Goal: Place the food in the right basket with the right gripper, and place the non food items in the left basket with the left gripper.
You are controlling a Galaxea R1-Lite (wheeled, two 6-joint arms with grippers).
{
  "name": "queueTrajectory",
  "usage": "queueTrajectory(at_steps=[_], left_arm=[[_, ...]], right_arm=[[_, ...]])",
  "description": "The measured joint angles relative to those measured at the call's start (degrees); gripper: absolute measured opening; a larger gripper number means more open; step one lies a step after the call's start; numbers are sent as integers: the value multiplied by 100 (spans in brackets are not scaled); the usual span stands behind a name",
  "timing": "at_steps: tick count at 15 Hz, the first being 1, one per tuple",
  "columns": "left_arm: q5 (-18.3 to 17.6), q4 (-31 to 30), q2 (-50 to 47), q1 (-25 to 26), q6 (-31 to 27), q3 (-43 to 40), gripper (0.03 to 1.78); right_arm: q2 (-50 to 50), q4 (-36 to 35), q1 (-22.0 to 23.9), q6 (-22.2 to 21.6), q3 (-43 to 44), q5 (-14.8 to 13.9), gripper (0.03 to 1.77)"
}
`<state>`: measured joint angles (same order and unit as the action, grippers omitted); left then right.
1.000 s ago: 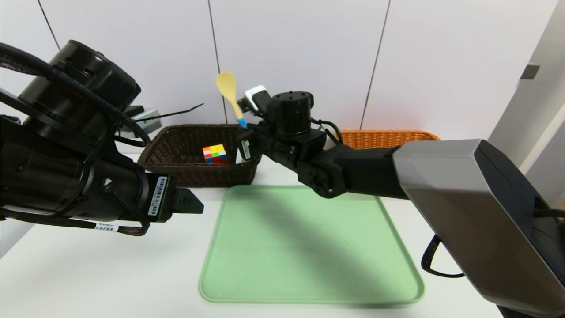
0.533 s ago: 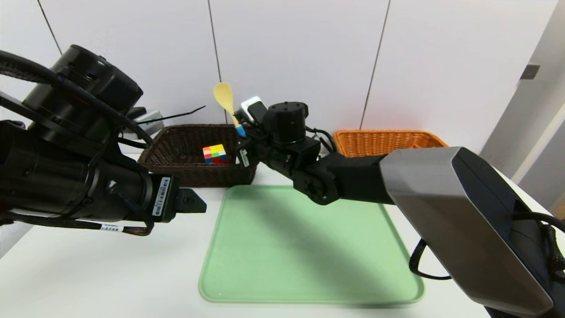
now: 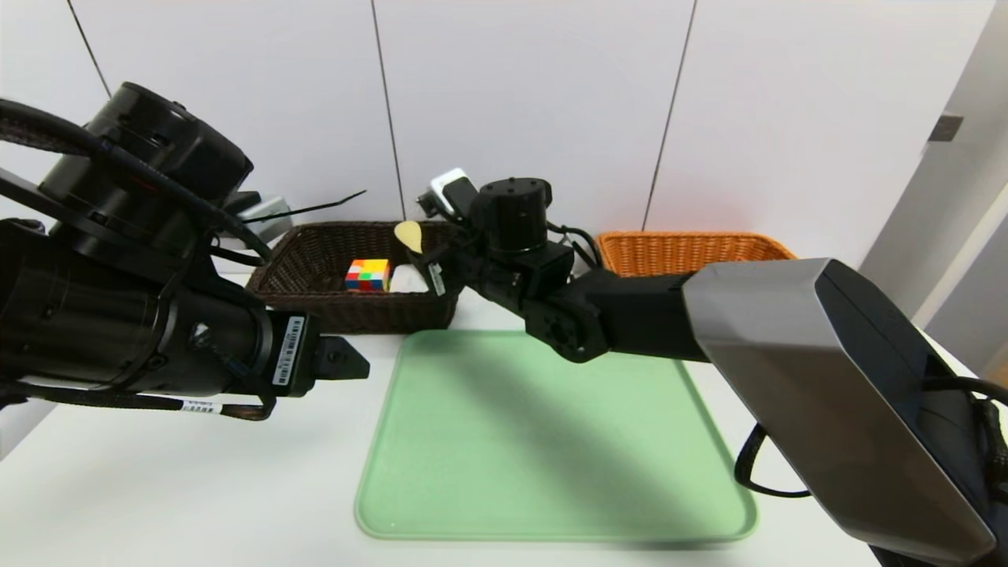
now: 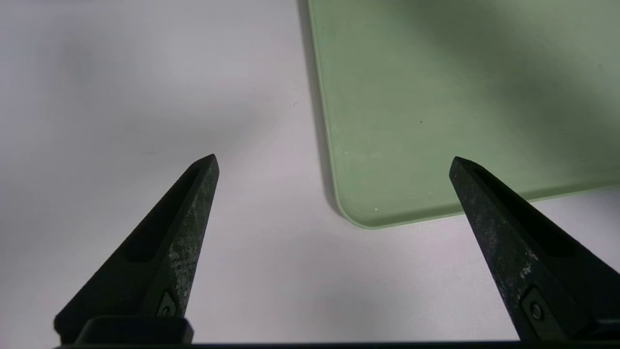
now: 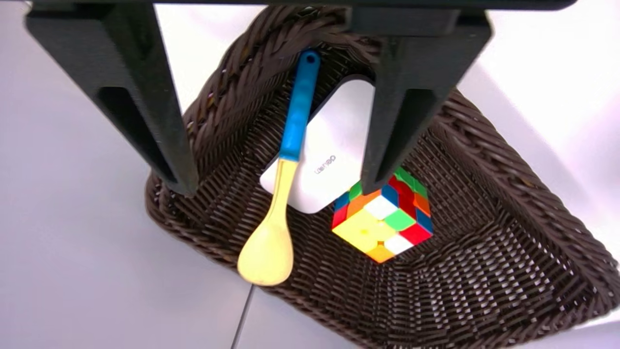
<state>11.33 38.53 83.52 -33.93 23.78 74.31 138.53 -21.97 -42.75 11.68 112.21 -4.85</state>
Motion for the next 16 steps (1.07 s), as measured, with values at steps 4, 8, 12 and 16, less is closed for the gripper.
queueTrajectory(at_steps=[4, 8, 12, 16], left_arm=[[13, 33, -144, 2, -9, 0, 169], [44, 22, -317, 9, -17, -1, 169], [46, -188, -312, 11, -30, 41, 169], [46, -375, -276, 13, -57, 49, 169]], right_arm=[[-391, 345, 98, -61, 0, -27, 140], [-973, 1123, 271, -507, -6, -63, 152], [-1657, 2471, 452, -1253, -61, -79, 160], [-2365, 4031, 624, -2047, -276, -88, 164]])
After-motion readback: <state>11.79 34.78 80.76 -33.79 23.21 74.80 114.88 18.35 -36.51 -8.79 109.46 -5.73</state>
